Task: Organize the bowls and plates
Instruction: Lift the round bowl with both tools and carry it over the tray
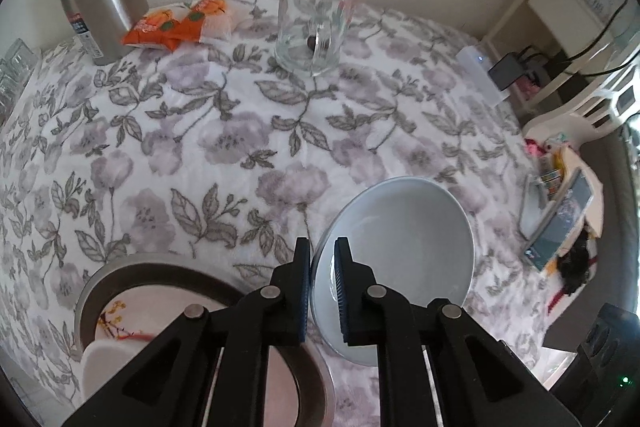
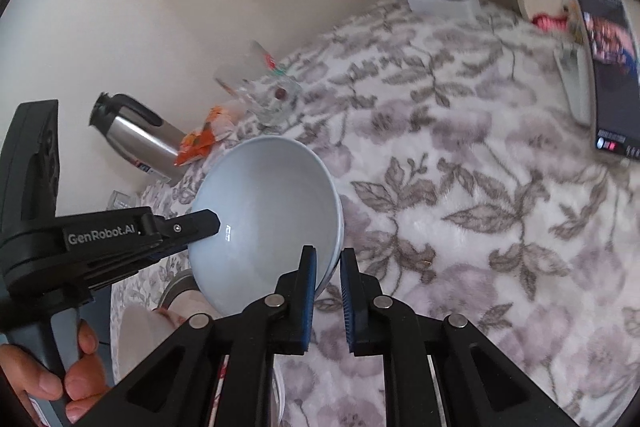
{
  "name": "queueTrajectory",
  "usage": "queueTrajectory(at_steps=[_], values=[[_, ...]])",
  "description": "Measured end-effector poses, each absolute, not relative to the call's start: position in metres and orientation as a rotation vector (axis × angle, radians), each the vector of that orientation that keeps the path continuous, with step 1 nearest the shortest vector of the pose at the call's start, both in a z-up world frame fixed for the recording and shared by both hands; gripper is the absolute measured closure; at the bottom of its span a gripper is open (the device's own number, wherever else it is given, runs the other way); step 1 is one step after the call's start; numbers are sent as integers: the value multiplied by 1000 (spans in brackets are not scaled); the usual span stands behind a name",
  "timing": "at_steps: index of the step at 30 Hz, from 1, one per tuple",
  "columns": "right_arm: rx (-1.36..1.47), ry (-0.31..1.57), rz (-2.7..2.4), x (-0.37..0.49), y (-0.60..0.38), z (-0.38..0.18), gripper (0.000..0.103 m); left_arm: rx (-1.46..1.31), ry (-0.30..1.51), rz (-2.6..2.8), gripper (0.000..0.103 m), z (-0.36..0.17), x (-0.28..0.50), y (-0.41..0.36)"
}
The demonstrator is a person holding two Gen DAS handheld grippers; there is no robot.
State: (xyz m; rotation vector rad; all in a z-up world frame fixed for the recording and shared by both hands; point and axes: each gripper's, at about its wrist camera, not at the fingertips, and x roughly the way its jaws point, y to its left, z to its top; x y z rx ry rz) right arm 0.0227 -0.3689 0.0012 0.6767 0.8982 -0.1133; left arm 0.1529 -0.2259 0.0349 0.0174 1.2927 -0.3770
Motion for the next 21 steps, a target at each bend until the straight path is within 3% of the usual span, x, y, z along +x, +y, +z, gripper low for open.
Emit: queueTrajectory(at_steps=[11, 21], values=[[543, 813, -74, 5, -325, 56, 90, -106, 1170, -429, 91, 92, 124, -166], [423, 768, 36, -1, -263, 87, 90, -282, 1078, -397, 91, 110, 100, -83]])
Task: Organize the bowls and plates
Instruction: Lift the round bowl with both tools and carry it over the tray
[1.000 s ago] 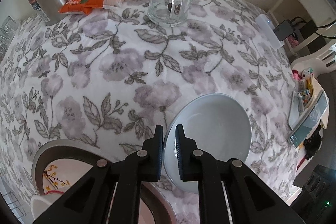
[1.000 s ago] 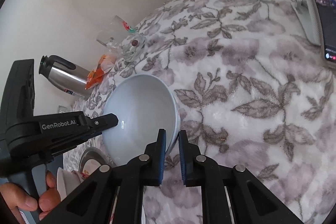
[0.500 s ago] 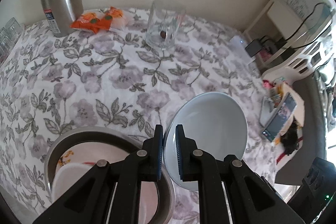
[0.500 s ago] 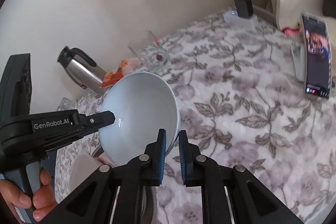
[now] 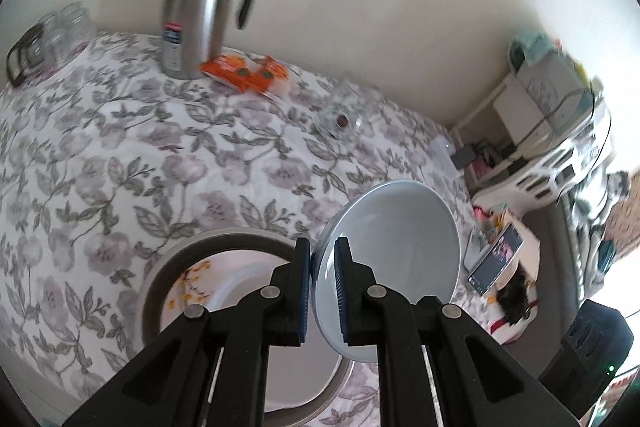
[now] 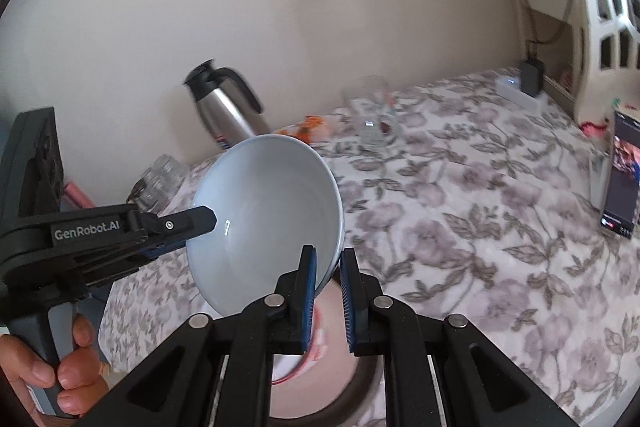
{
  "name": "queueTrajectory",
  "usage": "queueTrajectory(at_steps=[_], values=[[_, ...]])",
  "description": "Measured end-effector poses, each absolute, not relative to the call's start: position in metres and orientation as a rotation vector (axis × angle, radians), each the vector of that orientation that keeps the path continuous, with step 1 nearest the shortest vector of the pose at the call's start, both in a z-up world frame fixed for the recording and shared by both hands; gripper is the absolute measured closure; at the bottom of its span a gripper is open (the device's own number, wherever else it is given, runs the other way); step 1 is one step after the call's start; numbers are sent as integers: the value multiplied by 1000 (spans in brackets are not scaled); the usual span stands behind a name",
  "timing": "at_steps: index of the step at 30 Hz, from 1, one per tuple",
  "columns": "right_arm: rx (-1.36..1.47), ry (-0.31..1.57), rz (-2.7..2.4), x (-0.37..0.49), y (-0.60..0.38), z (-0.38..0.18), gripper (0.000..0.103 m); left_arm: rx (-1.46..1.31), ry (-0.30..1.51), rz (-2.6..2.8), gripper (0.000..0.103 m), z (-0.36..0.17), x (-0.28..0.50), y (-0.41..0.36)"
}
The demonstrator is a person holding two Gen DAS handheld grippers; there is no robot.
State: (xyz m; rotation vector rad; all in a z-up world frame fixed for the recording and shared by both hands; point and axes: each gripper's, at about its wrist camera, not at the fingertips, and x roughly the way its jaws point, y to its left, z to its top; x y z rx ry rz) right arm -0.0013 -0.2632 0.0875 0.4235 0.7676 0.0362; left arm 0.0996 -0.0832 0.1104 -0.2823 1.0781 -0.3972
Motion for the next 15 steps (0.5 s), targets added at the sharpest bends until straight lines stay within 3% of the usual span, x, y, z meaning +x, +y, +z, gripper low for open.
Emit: queueTrajectory(at_steps=[15], values=[[298, 828, 115, -14, -204, 81, 90, -401, 1001, -359, 91, 104, 58, -13]])
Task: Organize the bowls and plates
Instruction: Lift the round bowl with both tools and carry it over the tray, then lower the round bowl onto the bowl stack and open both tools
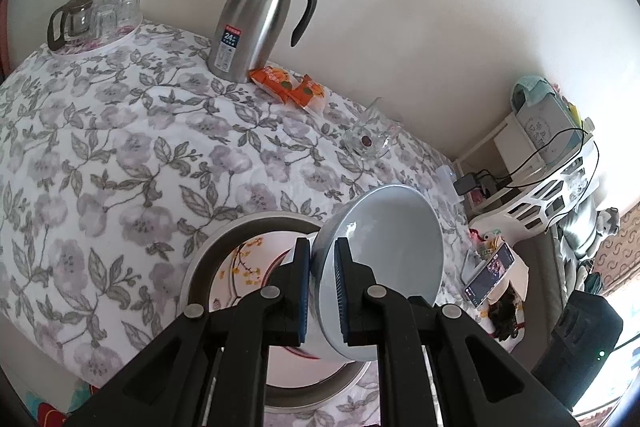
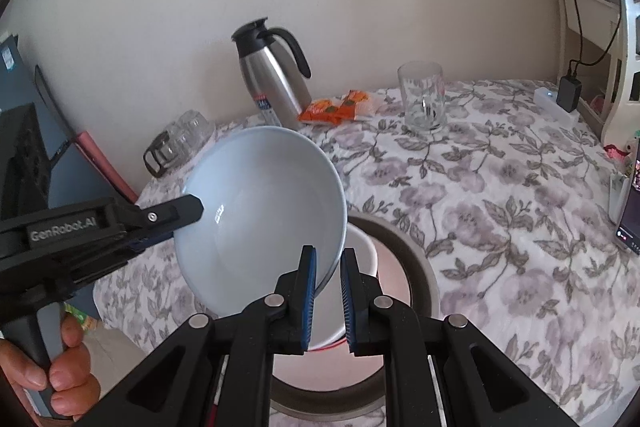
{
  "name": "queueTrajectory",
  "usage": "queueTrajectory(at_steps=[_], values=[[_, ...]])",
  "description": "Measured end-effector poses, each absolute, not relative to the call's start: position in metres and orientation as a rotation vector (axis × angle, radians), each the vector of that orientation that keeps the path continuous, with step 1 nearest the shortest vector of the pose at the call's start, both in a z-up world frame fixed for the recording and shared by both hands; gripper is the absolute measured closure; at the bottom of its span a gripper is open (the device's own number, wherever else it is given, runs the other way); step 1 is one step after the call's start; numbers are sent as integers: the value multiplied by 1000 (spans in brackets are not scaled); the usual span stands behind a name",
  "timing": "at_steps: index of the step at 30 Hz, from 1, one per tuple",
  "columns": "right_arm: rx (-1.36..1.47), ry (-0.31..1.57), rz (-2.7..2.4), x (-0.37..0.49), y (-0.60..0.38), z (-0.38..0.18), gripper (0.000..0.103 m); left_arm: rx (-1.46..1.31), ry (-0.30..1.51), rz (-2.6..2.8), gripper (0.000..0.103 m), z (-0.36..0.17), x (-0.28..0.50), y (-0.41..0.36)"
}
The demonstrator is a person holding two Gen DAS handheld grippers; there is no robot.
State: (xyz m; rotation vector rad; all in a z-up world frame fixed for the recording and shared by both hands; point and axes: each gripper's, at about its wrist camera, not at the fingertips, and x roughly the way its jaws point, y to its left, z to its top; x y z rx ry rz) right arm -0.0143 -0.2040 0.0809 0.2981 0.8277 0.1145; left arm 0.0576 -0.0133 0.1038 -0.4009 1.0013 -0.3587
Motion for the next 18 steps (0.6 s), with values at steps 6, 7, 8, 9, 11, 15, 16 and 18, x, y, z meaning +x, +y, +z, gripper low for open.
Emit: queueTrajectory(at_steps=[6, 7, 8, 9, 11, 15, 16, 18], values=[[275, 866, 96, -12, -201, 72, 90, -423, 1032, -366, 91, 87, 57, -10], [275, 870, 92, -11, -202, 71, 90, -425, 1037, -367, 91, 85, 57, -10], [275, 873, 91, -11, -203, 71, 90, -427, 1042, -369, 91, 82, 57, -10], [274, 877, 91, -10, -203, 69, 90, -430, 1048, -370, 91, 79, 58, -10], [277, 886, 90, -8, -204, 67, 90, -438, 1055, -374, 91, 76, 57, -9], [273, 906, 84, -5, -204, 62, 87, -442, 1073, -374, 91, 69, 58, -10], [273, 914, 80, -4, -204, 60, 87, -443, 1077, -373, 91, 67, 59, -11], [275, 924, 75, -3, -204, 57, 87, -447, 1087, -372, 91, 64, 60, -11]])
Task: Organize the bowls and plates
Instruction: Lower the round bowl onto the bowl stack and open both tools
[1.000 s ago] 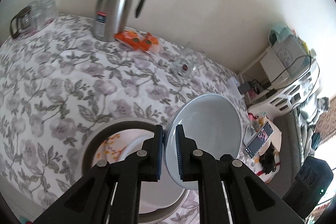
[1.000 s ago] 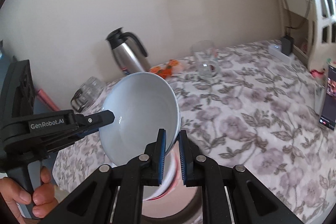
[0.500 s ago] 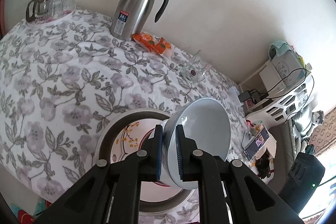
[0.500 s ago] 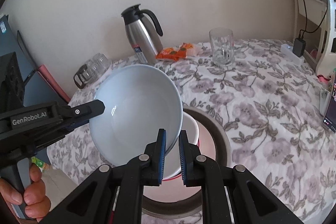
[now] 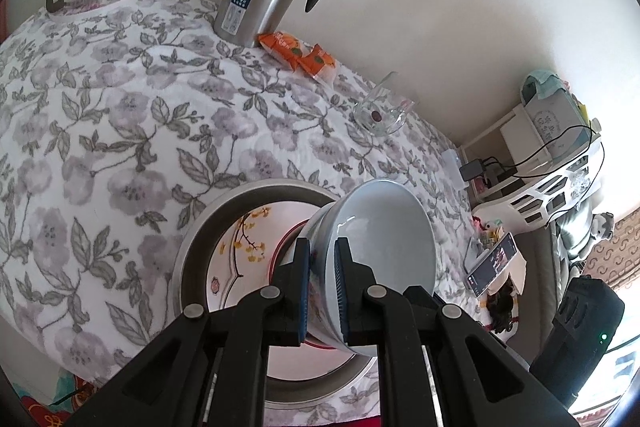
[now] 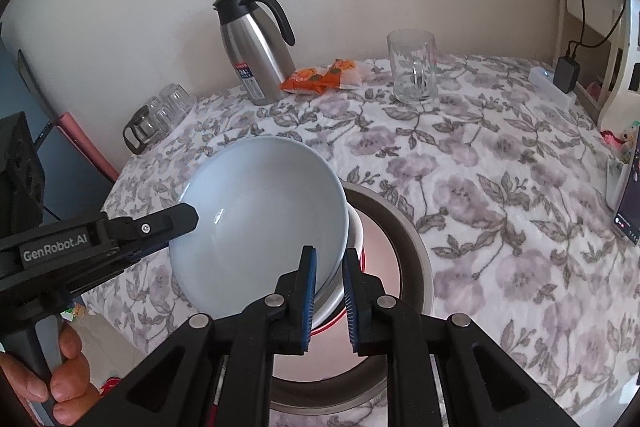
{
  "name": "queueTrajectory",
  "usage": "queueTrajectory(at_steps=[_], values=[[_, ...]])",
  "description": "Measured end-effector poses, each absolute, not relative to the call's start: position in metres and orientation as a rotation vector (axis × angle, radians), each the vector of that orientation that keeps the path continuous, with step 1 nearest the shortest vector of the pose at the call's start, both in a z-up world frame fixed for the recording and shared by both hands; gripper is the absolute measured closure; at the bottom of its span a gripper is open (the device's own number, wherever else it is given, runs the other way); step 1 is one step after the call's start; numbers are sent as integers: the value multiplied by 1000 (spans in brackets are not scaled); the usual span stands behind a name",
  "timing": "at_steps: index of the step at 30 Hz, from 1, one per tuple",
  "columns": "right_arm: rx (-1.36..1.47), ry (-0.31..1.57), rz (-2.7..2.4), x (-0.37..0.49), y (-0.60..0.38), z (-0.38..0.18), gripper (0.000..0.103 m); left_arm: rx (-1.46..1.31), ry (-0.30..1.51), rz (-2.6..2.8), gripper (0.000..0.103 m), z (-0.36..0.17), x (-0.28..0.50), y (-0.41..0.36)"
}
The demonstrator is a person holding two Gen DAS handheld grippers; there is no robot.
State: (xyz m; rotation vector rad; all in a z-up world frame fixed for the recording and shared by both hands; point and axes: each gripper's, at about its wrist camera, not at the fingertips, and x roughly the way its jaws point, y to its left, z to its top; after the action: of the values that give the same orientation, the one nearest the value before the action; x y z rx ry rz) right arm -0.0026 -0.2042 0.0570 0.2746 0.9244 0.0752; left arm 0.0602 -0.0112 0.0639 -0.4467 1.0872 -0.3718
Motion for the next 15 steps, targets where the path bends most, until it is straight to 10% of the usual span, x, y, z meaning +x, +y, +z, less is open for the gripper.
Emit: queueTrajectory(at_steps=[15], values=[[274, 941, 60, 2, -206, 51, 87, -473, 1119, -381, 91, 54, 65, -11]])
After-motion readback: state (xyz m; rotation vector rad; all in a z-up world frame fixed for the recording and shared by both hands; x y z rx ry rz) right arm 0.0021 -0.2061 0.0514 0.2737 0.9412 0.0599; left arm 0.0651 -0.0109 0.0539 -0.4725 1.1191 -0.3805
